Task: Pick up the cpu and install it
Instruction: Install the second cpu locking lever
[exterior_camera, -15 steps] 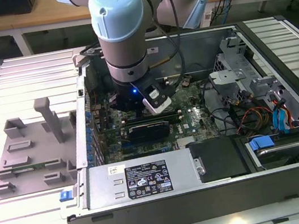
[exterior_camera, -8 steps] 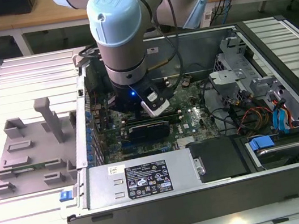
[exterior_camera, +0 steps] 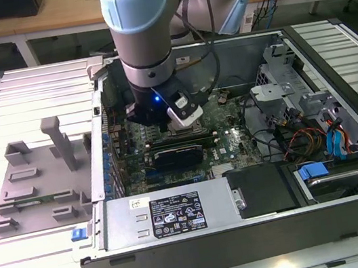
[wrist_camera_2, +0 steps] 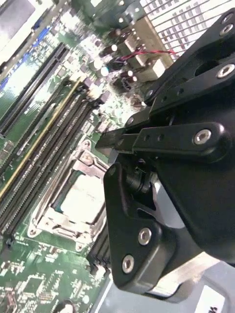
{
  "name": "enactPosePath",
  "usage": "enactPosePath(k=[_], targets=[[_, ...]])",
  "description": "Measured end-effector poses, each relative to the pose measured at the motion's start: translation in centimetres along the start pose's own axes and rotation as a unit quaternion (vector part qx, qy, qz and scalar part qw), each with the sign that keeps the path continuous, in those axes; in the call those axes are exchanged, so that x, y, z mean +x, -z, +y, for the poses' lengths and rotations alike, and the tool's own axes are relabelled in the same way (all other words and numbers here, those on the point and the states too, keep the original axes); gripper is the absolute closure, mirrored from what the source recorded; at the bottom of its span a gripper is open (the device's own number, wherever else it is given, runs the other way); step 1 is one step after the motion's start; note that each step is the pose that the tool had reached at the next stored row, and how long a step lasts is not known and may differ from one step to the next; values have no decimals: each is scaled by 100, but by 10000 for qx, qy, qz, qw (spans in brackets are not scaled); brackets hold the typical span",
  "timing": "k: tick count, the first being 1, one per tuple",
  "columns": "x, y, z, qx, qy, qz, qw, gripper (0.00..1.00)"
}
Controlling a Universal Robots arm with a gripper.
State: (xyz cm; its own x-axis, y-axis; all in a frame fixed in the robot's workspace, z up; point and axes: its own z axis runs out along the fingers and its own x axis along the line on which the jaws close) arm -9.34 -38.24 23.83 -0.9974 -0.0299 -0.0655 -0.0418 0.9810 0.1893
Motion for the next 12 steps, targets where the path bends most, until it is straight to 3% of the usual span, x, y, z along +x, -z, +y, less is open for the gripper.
enactPosePath(k=[2,3,6,8,9,12], targets=[[-8,1,0,27,-9,-2,10000,89],[-39,-2,1,79,-42,-6,10000,89],[-157,-17,26,107,-94,-15,9999,89],[-296,-30,43,133,-119,-19,9998,89],[-352,-38,61,153,-127,-20,9998,89],[-406,-64,167,230,-130,-19,9996,89]])
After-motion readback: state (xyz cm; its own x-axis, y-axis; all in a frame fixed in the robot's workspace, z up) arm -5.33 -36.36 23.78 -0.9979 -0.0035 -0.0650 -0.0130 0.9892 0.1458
